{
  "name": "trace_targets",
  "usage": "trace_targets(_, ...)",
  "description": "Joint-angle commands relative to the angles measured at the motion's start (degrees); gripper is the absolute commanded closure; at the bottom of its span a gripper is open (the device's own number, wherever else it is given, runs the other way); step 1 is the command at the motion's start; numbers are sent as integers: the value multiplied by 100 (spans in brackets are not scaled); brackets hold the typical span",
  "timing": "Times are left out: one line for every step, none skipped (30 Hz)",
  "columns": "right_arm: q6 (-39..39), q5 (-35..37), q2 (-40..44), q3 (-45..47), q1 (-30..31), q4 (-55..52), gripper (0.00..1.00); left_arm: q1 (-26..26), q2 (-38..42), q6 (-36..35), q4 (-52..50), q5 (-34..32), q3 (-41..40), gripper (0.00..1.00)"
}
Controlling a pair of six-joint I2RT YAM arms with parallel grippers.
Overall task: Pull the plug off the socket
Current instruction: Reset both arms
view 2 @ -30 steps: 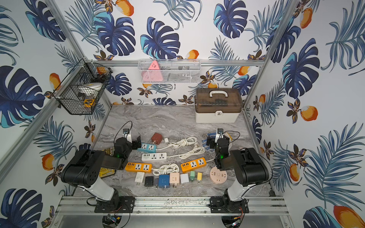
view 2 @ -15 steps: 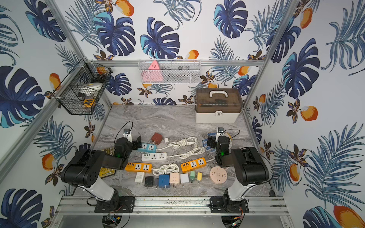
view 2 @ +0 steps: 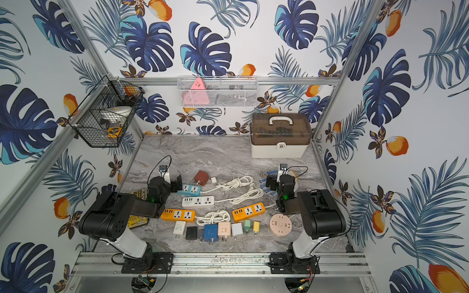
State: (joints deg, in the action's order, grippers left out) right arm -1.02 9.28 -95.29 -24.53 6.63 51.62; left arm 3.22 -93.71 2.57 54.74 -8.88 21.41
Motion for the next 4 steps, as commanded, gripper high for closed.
trace_targets(41,-102,-8,-36,-18,-31,0,3,11,-99,80,-26,12,1)
trace_targets(34,-95,-3,-27,-22,-3,0,3,15,-99,81,-26,12,1)
trace_targets(9,-64,-1,8,-21,66,0,3,17,-101,80,-26,14,1)
trace_targets(5,-41,1,34,-15,120,0,3,10,-99,81,-26,14,1)
